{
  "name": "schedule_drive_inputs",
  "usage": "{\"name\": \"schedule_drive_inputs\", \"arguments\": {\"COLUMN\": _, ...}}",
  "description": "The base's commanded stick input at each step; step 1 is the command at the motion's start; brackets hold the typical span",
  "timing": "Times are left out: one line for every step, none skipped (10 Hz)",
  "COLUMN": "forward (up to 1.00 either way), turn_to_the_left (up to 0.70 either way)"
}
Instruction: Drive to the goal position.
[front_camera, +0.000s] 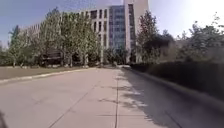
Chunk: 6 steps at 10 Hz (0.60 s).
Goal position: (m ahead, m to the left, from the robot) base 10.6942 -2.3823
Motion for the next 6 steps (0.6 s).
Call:
{"name": "schedule_drive_inputs", "arguments": {"forward": 0.70, "turn_to_the_left": 0.00}}
{"name": "schedule_drive_inputs", "arguments": {"forward": 0.70, "turn_to_the_left": 0.00}}
{"name": "schedule_drive_inputs", "arguments": {"forward": 0.70, "turn_to_the_left": 0.00}}
{"name": "schedule_drive_inputs", "arguments": {"forward": 0.70, "turn_to_the_left": 0.00}}
{"name": "schedule_drive_inputs", "arguments": {"forward": 0.70, "turn_to_the_left": 0.00}}
{"name": "schedule_drive_inputs", "arguments": {"forward": 0.70, "turn_to_the_left": 0.00}}
